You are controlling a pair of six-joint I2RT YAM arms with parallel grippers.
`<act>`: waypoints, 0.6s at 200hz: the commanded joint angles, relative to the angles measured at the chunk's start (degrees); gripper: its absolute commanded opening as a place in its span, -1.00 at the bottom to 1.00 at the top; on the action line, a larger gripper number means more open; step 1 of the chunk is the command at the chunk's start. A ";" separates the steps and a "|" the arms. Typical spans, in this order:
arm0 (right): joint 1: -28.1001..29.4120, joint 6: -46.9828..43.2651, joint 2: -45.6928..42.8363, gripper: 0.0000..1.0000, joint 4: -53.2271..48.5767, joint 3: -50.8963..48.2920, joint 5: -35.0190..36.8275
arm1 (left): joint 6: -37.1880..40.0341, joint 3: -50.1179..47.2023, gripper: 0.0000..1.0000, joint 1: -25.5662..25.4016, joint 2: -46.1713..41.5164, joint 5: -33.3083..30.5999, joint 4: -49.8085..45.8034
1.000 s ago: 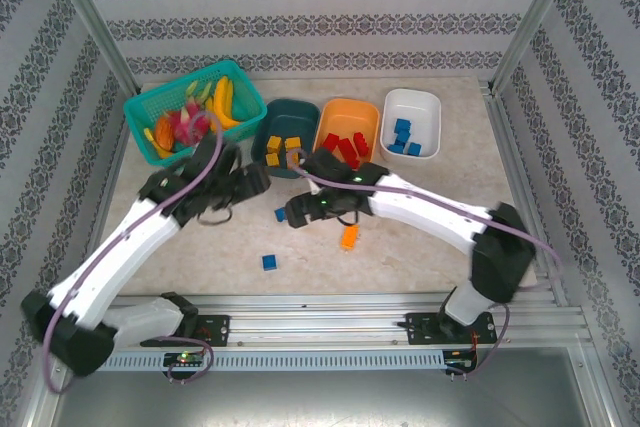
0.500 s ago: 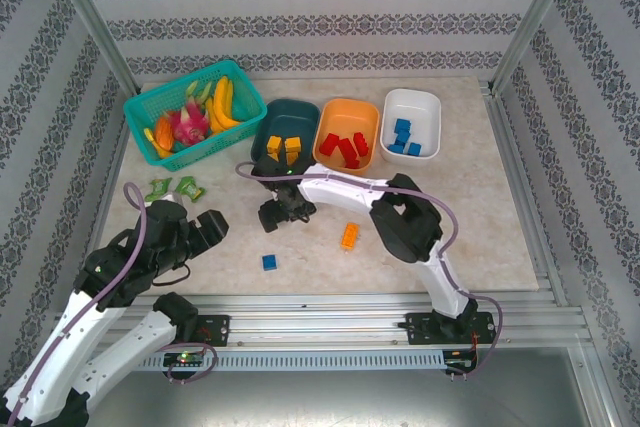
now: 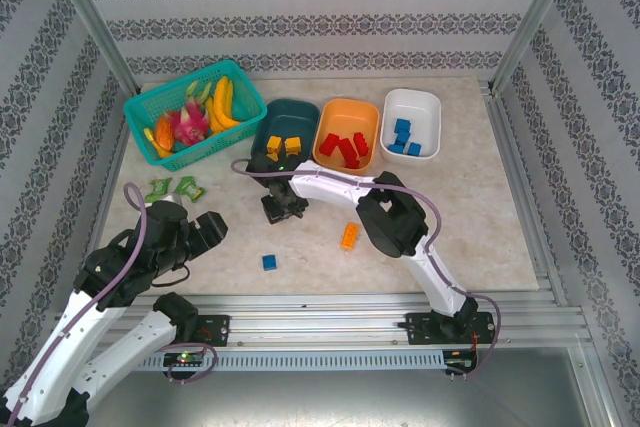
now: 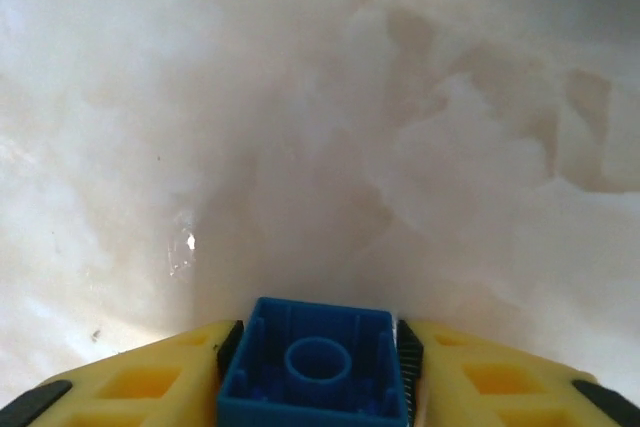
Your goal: Sort the legos into containers by color
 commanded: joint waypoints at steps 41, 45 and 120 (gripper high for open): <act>-1.41 0.27 -6.74 -0.34 -0.92 -0.12 1.07 | 3.05 3.15 0.58 0.65 5.11 3.50 3.01; -1.83 0.21 -7.78 -0.35 -0.96 -0.38 0.96 | 3.46 3.78 0.58 0.60 6.18 3.88 3.29; -22.06 -2.36 -25.11 -0.38 -2.45 -6.63 -1.44 | 10.47 17.46 0.58 -1.70 30.77 11.10 20.61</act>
